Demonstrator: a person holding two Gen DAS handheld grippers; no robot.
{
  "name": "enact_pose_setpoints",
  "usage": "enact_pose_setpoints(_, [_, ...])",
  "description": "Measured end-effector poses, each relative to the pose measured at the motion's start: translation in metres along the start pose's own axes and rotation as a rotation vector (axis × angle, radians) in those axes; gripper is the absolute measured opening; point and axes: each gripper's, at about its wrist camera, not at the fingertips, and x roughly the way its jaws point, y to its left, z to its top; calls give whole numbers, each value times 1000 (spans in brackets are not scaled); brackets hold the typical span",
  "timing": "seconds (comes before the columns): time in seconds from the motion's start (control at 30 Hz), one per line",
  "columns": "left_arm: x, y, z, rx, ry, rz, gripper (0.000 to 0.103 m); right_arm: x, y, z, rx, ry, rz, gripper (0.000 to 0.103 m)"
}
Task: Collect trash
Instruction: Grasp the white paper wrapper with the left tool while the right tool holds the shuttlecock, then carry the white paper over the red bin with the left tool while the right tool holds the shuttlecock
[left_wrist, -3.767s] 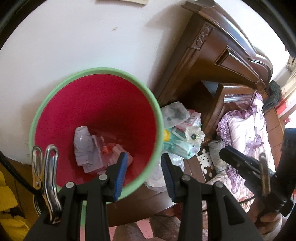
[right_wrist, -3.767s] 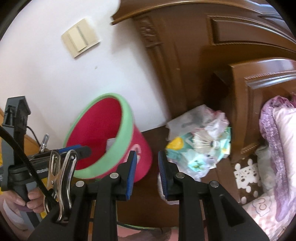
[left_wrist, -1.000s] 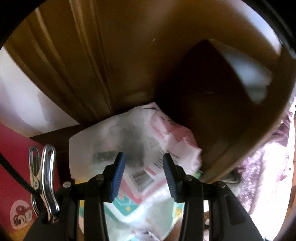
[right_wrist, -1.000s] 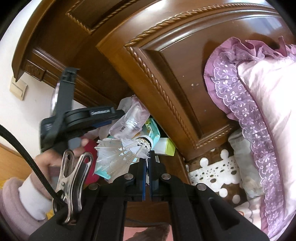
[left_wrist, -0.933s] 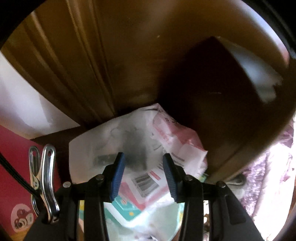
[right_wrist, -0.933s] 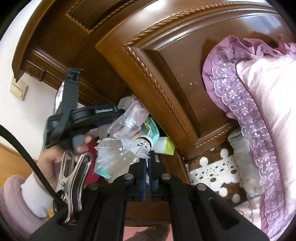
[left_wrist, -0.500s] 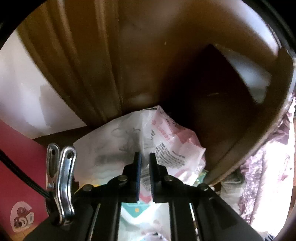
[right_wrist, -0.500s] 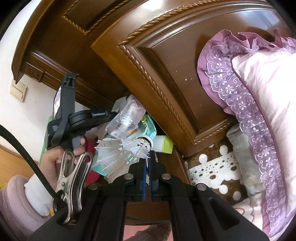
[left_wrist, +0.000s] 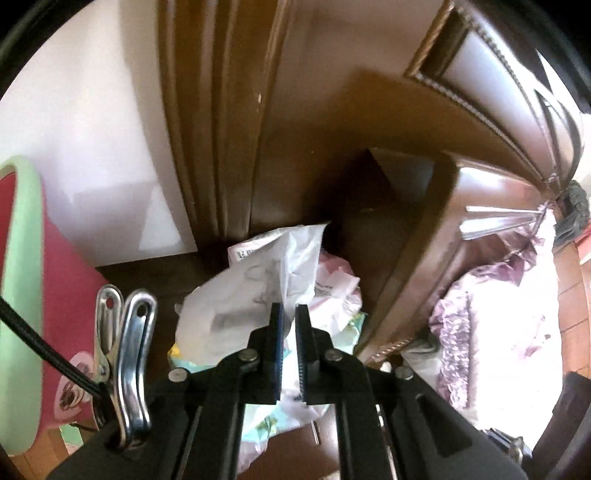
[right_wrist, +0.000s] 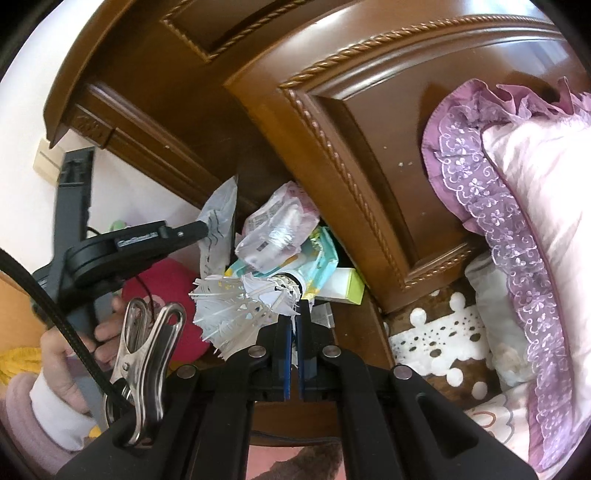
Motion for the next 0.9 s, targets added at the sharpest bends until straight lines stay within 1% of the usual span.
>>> enact_pose_setpoints(0.3, [-56, 7, -13, -5, -47, -59, 6, -4, 31, -6, -45, -10, 15, 3])
enact_pose_setpoints(0.53, [-99, 14, -15, -15, -93, -102, 5, -13, 55, -9, -83, -23, 27, 3])
enact_pose_setpoints(0.67, [-115, 17, -16, -6, -114, -109, 5, -19, 68, -10, -106, -34, 29, 3])
enact_pose_setpoints(0.9, [-144, 29, -14, -30, -144, -120, 5, -27, 86, -11, -128, -45, 38, 3])
